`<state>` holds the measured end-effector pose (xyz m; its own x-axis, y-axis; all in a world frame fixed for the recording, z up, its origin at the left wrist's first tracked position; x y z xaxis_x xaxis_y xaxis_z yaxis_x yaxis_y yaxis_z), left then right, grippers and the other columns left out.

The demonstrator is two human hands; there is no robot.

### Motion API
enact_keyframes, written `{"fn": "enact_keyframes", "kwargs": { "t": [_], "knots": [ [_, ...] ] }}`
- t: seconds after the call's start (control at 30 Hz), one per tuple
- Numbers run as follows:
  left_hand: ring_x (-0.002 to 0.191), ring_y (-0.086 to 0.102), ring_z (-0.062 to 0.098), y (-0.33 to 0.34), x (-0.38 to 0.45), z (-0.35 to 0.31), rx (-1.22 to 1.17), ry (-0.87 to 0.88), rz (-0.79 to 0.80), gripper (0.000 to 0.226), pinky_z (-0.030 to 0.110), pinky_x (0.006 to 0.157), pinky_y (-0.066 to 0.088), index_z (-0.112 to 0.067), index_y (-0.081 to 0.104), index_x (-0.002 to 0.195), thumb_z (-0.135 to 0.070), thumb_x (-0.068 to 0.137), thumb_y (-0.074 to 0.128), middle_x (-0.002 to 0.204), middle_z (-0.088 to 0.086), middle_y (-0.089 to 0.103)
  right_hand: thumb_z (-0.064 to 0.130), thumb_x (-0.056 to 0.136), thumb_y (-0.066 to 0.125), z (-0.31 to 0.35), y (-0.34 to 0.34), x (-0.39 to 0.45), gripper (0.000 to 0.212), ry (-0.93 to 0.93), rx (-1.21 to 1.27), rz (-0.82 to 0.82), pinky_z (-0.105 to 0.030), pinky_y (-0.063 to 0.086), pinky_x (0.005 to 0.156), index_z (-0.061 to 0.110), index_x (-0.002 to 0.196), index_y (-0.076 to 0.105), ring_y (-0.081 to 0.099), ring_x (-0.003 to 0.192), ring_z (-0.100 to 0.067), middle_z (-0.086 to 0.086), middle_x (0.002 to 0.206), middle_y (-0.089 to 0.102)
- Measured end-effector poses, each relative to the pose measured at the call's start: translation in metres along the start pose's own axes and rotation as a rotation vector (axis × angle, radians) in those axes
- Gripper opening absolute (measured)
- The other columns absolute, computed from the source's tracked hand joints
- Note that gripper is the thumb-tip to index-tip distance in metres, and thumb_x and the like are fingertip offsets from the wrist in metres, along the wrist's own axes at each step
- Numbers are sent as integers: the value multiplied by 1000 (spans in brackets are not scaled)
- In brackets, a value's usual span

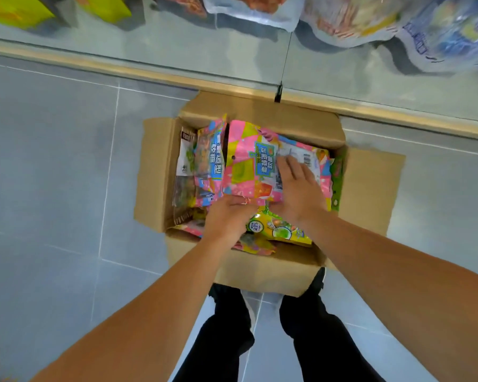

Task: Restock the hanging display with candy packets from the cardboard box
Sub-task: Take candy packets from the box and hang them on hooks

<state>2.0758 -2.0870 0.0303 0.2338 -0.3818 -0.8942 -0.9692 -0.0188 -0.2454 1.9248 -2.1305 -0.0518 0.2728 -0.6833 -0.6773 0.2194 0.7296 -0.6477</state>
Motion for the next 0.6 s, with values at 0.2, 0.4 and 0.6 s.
{"fn": "enact_keyframes", "kwargs": {
  "t": [0.2, 0.4, 0.6],
  "knots": [
    [91, 67, 21, -5, -14, -9, -355, -8, 39, 3, 39, 86, 56, -25, 63, 96, -26, 93, 63, 97, -1, 67, 33, 88, 48, 7, -27, -47, 65, -42, 228, -168, -37, 35, 109, 19, 150, 39, 43, 134, -30, -6, 149, 47],
    [112, 63, 20, -4, -48, -48, -455, 92, 121, 50, 41, 94, 51, -22, 56, 125, -59, 93, 47, 127, 0, 61, 30, 98, 54, 7, -102, -103, 20, 229, 830, -228, -28, 51, 58, 22, 84, 66, 65, 57, -14, 4, 62, 68],
    [114, 56, 5, -6, -108, -75, -53, 189, 121, 63, 33, 97, 45, -29, 54, 127, -54, 71, 67, 128, -10, 58, 5, 90, 62, 17, -154, -154, 10, 318, 1404, 211, -28, 59, 64, 10, 95, 70, 73, 67, -14, -1, 78, 77]
  ]
}}
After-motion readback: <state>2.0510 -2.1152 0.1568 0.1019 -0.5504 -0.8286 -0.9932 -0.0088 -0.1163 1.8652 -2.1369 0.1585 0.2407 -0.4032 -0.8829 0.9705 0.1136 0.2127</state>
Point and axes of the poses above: each hand's wrist, its own x-axis towards the middle knuckle, its own y-axis out of the palm, z = x × y, the point moved 2 cm from there along x, towards the middle knuckle
